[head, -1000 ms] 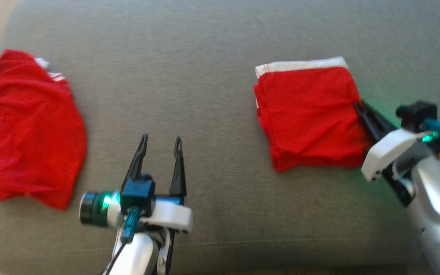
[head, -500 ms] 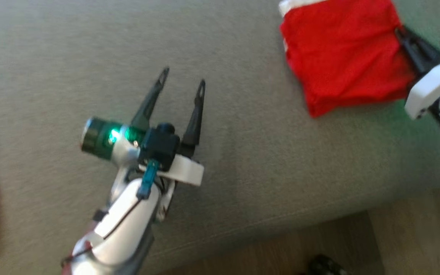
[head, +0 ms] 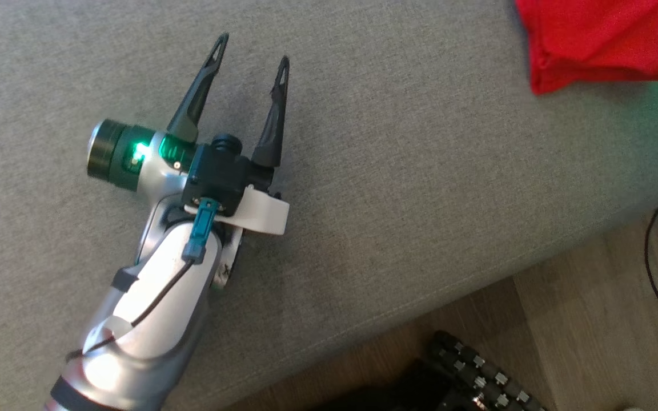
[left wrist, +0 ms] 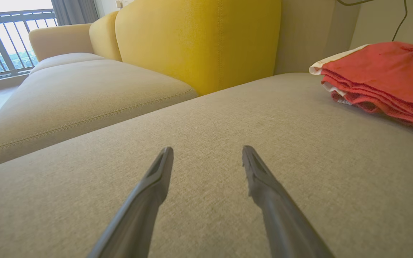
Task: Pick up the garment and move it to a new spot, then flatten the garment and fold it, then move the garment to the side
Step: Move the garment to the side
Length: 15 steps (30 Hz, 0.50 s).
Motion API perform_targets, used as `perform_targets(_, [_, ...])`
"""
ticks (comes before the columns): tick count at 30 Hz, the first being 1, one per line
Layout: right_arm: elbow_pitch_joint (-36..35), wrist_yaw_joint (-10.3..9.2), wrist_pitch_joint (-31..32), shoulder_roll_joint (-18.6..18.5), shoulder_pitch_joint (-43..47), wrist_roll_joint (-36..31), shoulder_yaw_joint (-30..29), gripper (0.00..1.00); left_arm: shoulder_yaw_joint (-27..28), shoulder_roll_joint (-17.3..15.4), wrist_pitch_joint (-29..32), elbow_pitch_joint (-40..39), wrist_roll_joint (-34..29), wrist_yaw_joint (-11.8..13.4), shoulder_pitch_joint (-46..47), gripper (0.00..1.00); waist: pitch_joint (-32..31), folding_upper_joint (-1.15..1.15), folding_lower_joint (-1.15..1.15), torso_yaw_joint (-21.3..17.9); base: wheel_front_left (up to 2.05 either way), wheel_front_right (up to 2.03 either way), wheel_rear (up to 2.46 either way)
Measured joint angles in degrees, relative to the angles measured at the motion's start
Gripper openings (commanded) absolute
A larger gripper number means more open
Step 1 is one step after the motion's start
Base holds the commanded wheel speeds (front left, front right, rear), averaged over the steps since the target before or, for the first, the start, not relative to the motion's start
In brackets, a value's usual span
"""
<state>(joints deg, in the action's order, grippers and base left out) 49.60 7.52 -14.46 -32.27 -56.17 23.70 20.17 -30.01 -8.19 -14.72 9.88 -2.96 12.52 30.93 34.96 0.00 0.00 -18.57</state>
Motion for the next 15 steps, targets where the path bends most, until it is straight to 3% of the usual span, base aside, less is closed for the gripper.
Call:
perform_targets(8, [-1.6, 0.00, 0.0, -0.5, 0.3, -1.2, -5.5, 0.00, -0.5, 0.0, -0.1, -0.8, 0.0, 0.1, 1.1, 1.00, 1.6, 0.00, -0.01, -0.5, 0.00, 0.00, 0.00])
perform_targets(9, [-1.9, 0.00, 0.0, -0.5, 0.3, -1.4, -6.1, 0.15, -0.6, 0.0, -0.2, -0.9, 0.0, 0.1, 1.1, 1.00, 1.7, 0.00, -0.01, -0.5, 0.00, 0.00, 0.00])
perform_targets(10, [-2.2, 0.00, 0.0, -0.5, 0.3, -1.6, -6.8, 0.86, -0.7, 0.1, -0.3, -0.9, 0.0, 0.1, 1.2, 1.00, 1.7, 0.00, -0.01, -0.4, 0.00, 0.00, 0.00])
perform_targets(11, [-2.3, -0.01, 0.0, -0.5, 0.3, -1.6, -7.3, 1.00, -0.8, 0.1, -0.3, -0.9, 0.0, 0.1, 1.3, 1.00, 1.8, 0.00, -0.01, -0.2, 0.00, 0.00, 0.00])
perform_targets(15, [-3.1, 0.00, 0.0, -0.1, 0.7, -1.5, -9.0, 1.00, -1.0, 0.6, -0.3, -0.4, 0.6, 0.2, 1.5, 1.00, 1.2, 0.00, 0.00, 0.5, 0.00, 0.00, 0.00])
